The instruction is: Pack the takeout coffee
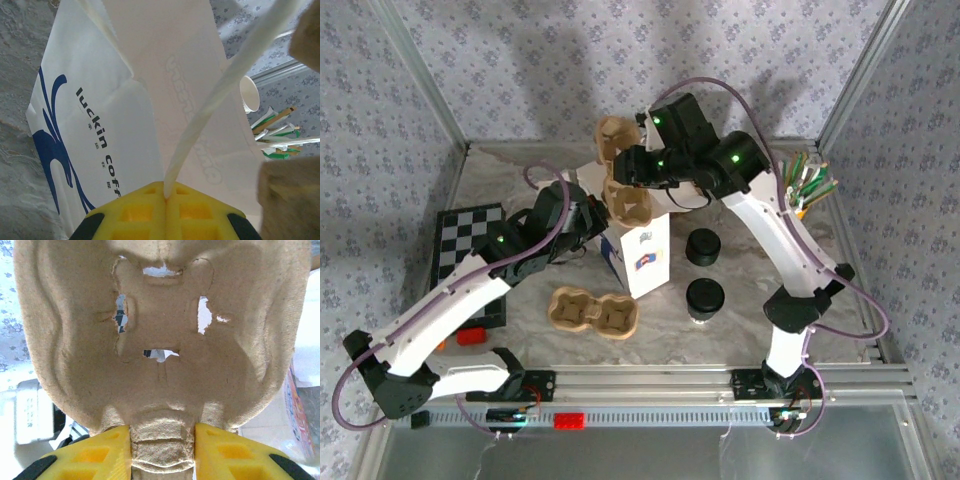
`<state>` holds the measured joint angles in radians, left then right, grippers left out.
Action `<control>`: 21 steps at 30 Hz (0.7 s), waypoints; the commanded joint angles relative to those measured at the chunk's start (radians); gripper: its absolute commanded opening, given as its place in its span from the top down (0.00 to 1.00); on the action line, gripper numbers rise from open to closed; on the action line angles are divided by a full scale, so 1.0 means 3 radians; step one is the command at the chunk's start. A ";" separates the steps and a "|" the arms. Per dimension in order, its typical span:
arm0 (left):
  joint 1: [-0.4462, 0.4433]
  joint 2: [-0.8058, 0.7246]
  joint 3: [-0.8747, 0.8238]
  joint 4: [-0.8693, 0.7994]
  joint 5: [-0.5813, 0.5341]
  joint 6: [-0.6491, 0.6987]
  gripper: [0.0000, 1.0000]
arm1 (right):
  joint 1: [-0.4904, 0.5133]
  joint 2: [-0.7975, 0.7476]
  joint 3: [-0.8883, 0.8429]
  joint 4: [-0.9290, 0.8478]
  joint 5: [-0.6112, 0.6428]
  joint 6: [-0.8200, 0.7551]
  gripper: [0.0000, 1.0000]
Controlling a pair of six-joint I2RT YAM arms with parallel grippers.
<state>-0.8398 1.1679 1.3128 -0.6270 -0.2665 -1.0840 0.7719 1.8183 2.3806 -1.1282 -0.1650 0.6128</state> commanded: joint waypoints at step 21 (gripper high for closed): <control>-0.0026 -0.0316 0.0047 -0.0085 -0.0162 0.0188 0.65 | 0.0115 0.0291 0.0299 -0.0417 0.0526 -0.0477 0.66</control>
<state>-0.8528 1.0969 1.3022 -0.6346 -0.2958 -1.0508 0.7971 1.8801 2.4344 -1.2133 -0.0364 0.4957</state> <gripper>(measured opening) 0.341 0.344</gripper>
